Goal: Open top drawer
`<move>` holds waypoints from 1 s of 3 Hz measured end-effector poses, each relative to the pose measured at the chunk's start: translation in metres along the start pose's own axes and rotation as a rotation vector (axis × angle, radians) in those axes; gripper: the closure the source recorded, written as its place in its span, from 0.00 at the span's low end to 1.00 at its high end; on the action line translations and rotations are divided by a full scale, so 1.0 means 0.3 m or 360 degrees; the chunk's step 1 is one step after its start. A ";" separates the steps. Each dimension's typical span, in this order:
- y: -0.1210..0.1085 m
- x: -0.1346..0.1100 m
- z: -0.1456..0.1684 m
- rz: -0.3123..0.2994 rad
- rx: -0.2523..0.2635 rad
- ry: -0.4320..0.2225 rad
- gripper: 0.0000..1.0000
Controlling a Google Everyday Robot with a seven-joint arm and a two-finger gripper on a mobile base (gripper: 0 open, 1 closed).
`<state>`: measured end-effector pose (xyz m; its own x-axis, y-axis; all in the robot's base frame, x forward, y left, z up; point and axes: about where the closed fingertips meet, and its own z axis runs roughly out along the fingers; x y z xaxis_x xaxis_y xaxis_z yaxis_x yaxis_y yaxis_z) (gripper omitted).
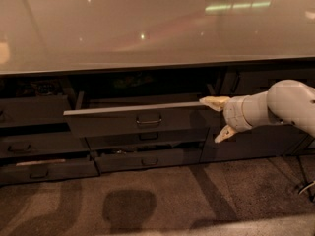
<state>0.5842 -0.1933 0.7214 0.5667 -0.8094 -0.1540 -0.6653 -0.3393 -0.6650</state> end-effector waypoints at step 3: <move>0.024 -0.025 -0.011 -0.0059 0.0081 0.0119 0.89</move>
Offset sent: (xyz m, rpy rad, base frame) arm -0.0071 -0.0054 0.0082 -0.0577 -0.1166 -0.0667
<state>0.5737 -0.1913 0.7203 0.5514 -0.8308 -0.0751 -0.6180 -0.3463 -0.7058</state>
